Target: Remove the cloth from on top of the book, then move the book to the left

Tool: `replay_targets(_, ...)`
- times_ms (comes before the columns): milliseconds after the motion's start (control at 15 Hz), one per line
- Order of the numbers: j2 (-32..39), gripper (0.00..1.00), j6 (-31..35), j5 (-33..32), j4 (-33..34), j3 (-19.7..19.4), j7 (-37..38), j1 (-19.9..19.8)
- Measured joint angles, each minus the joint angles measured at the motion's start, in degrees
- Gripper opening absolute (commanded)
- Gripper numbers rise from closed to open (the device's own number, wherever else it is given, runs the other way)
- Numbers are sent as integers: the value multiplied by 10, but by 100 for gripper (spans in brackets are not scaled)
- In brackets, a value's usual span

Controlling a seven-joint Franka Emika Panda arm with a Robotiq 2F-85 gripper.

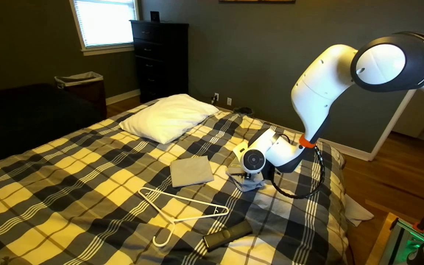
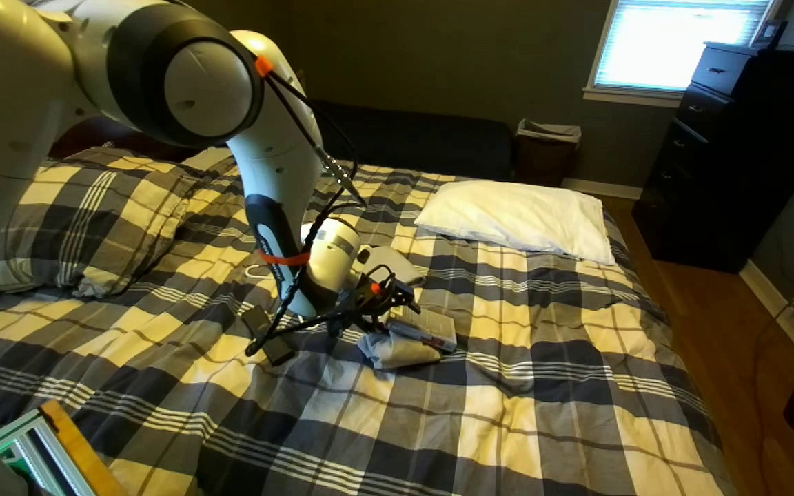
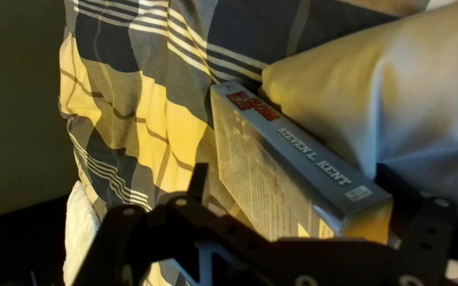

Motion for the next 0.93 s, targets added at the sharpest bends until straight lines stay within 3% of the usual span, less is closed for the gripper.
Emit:
replay_targets(667, -24, 100, 7, 0, -6, 8, -2, 8)
replay_targets(733, -25, 75, 7, 0, -6, 7, -2, 8)
replay_targets(800, -25, 74, 7, 1, -6, 7, -2, 8)
replay_targets(933, -23, 58, 7, 1, -6, 5, -2, 7)
